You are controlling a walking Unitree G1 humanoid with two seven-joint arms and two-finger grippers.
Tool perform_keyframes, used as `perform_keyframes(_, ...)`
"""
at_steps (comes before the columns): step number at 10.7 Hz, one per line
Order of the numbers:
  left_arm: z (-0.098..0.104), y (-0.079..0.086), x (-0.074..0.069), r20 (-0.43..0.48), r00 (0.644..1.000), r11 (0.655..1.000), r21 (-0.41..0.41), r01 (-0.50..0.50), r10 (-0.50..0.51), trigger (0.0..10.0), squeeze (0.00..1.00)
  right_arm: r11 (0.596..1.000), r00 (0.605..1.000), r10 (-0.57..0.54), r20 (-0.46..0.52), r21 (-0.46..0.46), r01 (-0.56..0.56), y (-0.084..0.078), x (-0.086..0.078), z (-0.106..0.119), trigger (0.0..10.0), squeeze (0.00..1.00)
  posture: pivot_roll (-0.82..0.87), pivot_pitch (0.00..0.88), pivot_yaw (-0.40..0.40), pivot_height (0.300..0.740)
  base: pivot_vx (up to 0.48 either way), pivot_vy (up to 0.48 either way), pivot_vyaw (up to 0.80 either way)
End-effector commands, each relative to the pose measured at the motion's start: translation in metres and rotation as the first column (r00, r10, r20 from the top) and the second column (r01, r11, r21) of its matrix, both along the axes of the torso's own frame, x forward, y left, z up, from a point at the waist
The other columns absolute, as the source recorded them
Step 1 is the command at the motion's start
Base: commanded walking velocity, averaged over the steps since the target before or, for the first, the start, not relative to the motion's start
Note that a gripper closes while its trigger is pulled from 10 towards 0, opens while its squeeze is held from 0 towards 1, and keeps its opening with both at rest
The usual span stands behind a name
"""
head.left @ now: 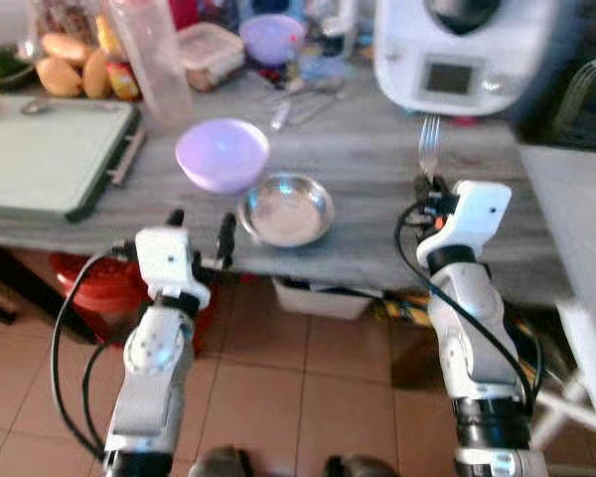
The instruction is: Setting the table
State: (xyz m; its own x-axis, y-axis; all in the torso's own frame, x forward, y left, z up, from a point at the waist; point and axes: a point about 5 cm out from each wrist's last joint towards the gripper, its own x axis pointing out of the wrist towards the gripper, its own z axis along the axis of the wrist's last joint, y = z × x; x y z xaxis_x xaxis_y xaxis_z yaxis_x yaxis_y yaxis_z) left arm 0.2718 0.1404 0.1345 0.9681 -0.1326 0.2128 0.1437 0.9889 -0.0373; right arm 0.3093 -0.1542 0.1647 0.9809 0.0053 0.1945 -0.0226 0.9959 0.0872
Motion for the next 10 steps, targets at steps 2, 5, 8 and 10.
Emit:
perform_keyframes(2, -0.003, 0.001, -0.003, -0.01, 1.0, 1.0, -0.009, 0.001, -0.001, 10.0, 0.0, 1.0, 1.0, -0.011, 0.007, -0.007, 0.011, -0.003, -0.002, 0.001, 10.0, 0.0, -0.01, 0.108, 0.002, 0.74, 0.0, 0.0, 0.0)
perform_keyframes(5, -0.005, 0.008, -0.016, -0.02, 1.0, 1.0, 0.0, -0.018, 0.018, 10.0, 0.0, 0.999, 0.998, -0.022, -0.059, 0.045, 0.025, -0.004, -0.006, -0.013, 10.0, 0.0, -0.01, 0.122, 0.0, 0.74, 0.0, 0.0, 0.0)
perform_keyframes(8, -0.006, 0.023, -0.038, -0.048, 0.999, 0.999, 0.044, -0.01, 0.012, 10.0, 0.0, 0.993, 0.988, 0.027, -0.154, 0.122, -0.008, 0.005, -0.005, -0.032, 10.0, 0.0, 0.03, 0.164, 0.005, 0.74, 0.0, 0.0, 0.0)
perform_keyframes(10, -0.008, 0.032, -0.046, -0.064, 0.997, 0.997, 0.064, -0.043, 0.047, 10.0, 0.0, 0.982, 0.984, 0.043, -0.174, 0.187, -0.01, 0.013, -0.001, -0.034, 10.0, 0.0, 0.05, 0.173, 0.005, 0.74, 0.0, 0.0, 0.0)
